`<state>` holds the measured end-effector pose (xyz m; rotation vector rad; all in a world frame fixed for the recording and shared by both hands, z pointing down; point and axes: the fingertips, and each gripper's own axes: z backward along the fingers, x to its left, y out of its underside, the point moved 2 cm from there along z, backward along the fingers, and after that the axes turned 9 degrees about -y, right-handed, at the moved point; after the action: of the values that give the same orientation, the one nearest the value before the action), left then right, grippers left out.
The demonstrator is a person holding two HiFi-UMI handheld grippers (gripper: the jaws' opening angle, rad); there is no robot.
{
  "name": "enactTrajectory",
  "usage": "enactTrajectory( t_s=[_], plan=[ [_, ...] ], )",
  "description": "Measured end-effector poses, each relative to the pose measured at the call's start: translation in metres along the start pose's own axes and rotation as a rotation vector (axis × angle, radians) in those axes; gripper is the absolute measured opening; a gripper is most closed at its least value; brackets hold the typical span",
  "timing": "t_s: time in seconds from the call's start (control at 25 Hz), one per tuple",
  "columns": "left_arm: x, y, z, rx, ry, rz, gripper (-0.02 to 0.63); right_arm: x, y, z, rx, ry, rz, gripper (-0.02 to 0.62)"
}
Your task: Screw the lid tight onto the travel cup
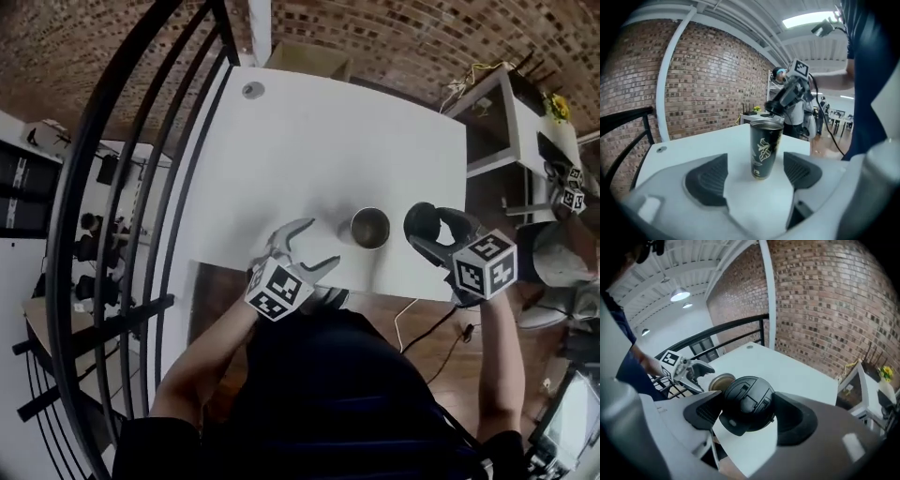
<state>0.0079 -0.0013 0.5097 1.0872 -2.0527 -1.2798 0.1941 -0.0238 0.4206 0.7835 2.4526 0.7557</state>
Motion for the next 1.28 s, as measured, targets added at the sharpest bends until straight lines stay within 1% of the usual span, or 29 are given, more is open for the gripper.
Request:
enactTrajectory(
  t_s=[0.12, 0.24, 0.4, 0.48, 0.6, 0.68, 0.8, 0.92, 1.04, 1.08, 1.16, 1.28],
  plan=[
    [-0.010, -0.011, -0.017, -0.007, 0.092, -0.065, 0.386, 0.033, -0.029, 0.003, 0.035, -0.055, 0.132, 0.351],
    [-0.019, -0.019, -0.031, -0.021, 0.154, -0.136, 0.400, 0.059, -0.039, -0.016, 0.112, -0.126, 0.225, 0.351],
    [-0.025, -0.028, -0.054, -0.023, 0.227, -0.236, 0.405, 0.061, -0.035, -0.045, 0.230, -0.144, 0.305, 0.351],
    [-0.029, -0.027, -0.062, -0.005, 0.276, -0.289, 0.405, 0.060, -0.032, -0.055, 0.283, -0.157, 0.337, 0.351],
    [-0.035, -0.023, -0.071, 0.021, 0.324, -0.361, 0.405, 0.063, -0.030, -0.064, 0.334, -0.187, 0.380, 0.351],
    [-0.040, -0.019, -0.077, 0.030, 0.350, -0.383, 0.405, 0.067, -0.029, -0.068, 0.348, -0.202, 0.407, 0.351],
    [-0.042, -0.015, -0.081, 0.032, 0.370, -0.390, 0.405, 0.070, -0.025, -0.075, 0.372, -0.207, 0.447, 0.351],
    [-0.042, -0.016, -0.081, 0.019, 0.361, -0.375, 0.405, 0.072, -0.025, -0.079, 0.361, -0.206, 0.443, 0.351],
    [-0.045, -0.019, -0.083, 0.009, 0.313, -0.349, 0.391, 0.072, -0.024, -0.076, 0.329, -0.175, 0.404, 0.351],
    [-0.046, -0.019, -0.082, 0.006, 0.286, -0.332, 0.390, 0.072, -0.024, -0.075, 0.317, -0.156, 0.374, 0.351],
    [-0.046, -0.020, -0.082, -0.001, 0.214, -0.282, 0.385, 0.071, -0.025, -0.073, 0.281, -0.108, 0.281, 0.350],
    [-0.047, -0.019, -0.080, -0.008, 0.082, -0.173, 0.378, 0.068, -0.026, -0.071, 0.196, -0.021, 0.116, 0.350]
  ],
)
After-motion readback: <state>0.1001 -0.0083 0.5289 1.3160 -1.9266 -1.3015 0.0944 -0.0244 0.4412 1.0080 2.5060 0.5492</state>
